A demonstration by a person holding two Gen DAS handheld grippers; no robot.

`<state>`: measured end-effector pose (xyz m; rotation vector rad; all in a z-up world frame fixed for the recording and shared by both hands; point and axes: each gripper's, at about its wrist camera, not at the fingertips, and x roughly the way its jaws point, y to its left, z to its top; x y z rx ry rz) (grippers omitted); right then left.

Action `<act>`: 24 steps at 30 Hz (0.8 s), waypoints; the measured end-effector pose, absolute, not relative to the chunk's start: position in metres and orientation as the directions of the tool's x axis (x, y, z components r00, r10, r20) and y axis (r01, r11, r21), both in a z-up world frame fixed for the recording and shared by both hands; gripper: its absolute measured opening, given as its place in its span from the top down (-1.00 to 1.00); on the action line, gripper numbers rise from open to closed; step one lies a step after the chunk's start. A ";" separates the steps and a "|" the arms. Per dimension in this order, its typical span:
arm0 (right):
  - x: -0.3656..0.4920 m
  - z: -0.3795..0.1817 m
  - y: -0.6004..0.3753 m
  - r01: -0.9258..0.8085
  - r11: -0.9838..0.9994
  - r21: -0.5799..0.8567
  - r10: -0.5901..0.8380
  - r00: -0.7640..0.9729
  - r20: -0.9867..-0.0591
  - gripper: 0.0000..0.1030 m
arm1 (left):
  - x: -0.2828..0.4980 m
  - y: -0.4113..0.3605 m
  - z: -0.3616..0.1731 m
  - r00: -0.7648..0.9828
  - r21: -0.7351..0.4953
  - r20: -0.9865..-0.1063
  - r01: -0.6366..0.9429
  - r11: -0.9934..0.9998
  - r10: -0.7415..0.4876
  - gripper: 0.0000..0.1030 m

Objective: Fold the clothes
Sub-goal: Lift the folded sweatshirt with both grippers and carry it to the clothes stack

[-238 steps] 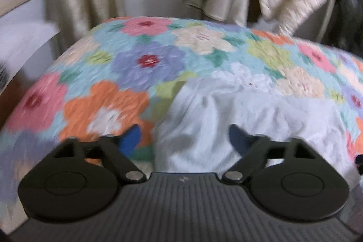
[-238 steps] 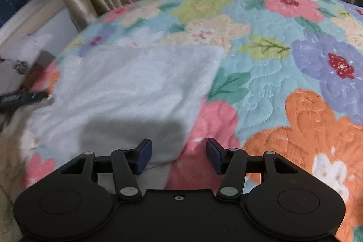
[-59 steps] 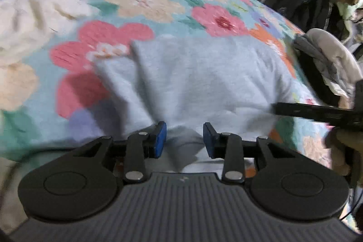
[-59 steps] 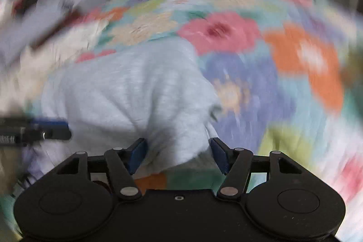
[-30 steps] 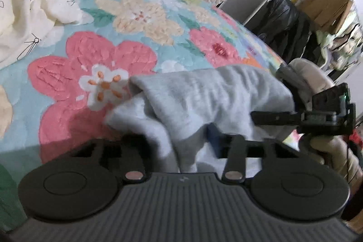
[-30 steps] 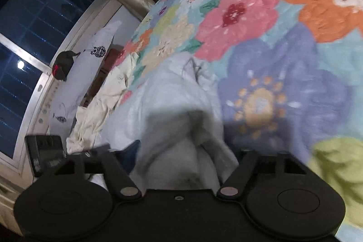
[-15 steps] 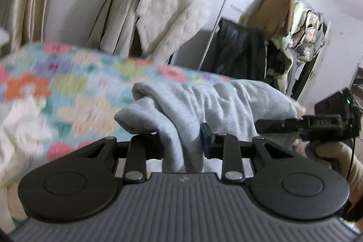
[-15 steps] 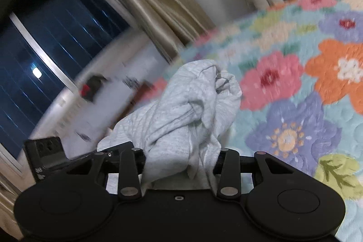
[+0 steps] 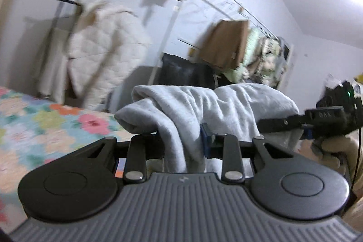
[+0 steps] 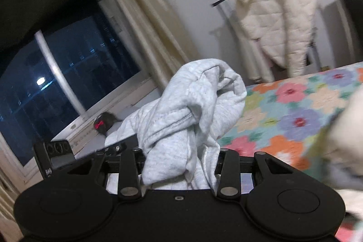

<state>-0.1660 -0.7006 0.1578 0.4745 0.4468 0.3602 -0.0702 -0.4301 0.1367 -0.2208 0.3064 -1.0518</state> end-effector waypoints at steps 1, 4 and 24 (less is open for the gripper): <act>-0.170 0.166 -0.718 -0.199 0.835 0.513 0.409 0.848 -0.338 0.14 | -0.066 -0.450 0.137 0.448 -0.312 -0.152 0.824 0.472 -0.881 0.44; -0.179 0.176 -0.765 -0.112 0.859 0.499 0.333 0.863 -0.380 0.14 | -0.053 -0.510 0.138 0.411 -0.280 -0.181 0.849 0.447 -0.894 0.44; -0.103 -0.055 -1.015 0.338 0.558 0.758 -0.006 0.915 -0.403 0.01 | 0.071 -0.735 -0.003 0.336 -0.331 -0.515 0.770 0.545 -0.788 -0.01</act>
